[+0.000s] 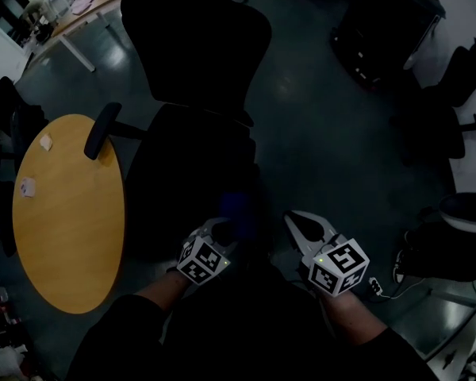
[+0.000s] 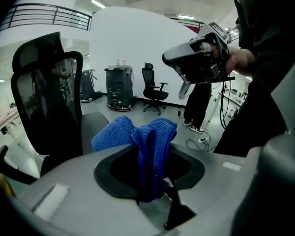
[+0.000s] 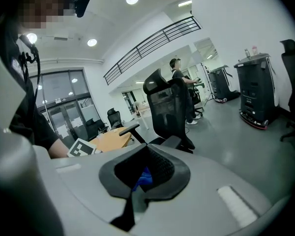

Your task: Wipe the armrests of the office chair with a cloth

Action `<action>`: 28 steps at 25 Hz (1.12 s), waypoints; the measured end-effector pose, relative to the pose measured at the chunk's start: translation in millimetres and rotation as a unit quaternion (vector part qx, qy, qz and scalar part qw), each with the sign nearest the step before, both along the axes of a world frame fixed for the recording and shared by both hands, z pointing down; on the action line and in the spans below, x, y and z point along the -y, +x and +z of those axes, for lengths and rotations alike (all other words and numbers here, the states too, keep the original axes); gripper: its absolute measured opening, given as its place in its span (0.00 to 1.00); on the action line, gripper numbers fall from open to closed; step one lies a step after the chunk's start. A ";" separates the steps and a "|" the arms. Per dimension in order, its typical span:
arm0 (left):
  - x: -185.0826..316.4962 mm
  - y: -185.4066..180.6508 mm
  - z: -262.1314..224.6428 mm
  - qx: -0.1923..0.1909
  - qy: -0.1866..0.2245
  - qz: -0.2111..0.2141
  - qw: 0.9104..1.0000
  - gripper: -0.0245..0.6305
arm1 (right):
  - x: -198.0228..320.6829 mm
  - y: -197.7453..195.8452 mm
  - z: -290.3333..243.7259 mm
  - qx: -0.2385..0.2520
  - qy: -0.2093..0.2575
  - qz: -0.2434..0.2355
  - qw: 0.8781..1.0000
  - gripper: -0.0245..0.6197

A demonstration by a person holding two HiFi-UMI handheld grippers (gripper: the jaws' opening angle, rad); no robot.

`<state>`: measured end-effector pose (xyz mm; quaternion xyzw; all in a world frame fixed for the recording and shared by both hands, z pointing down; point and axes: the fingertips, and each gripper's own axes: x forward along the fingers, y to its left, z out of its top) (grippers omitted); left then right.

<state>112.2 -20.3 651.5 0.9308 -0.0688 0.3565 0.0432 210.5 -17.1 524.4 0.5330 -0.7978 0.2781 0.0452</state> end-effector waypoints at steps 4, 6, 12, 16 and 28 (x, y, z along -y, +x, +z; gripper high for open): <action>-28.2 -31.6 1.8 -0.003 0.009 0.032 0.999 0.28 | -26.7 -37.9 -6.8 -0.014 0.000 0.008 1.000 0.05; -44.2 -55.3 5.9 0.001 0.006 0.041 0.999 0.28 | -43.5 -62.3 -10.7 -0.020 0.001 0.010 1.000 0.05; -67.1 -133.8 4.9 -0.022 -0.015 -0.011 1.000 0.28 | -92.3 -141.7 -13.4 -0.030 -0.006 0.008 1.000 0.05; -72.4 -178.3 -9.9 -0.055 -0.021 -0.052 0.997 0.28 | -113.5 -186.5 -18.1 -0.034 -0.004 0.000 0.999 0.05; -111.1 -240.8 -66.2 -0.103 0.010 -0.096 0.990 0.28 | -131.2 -234.8 -44.7 -0.062 0.018 -0.058 0.996 0.05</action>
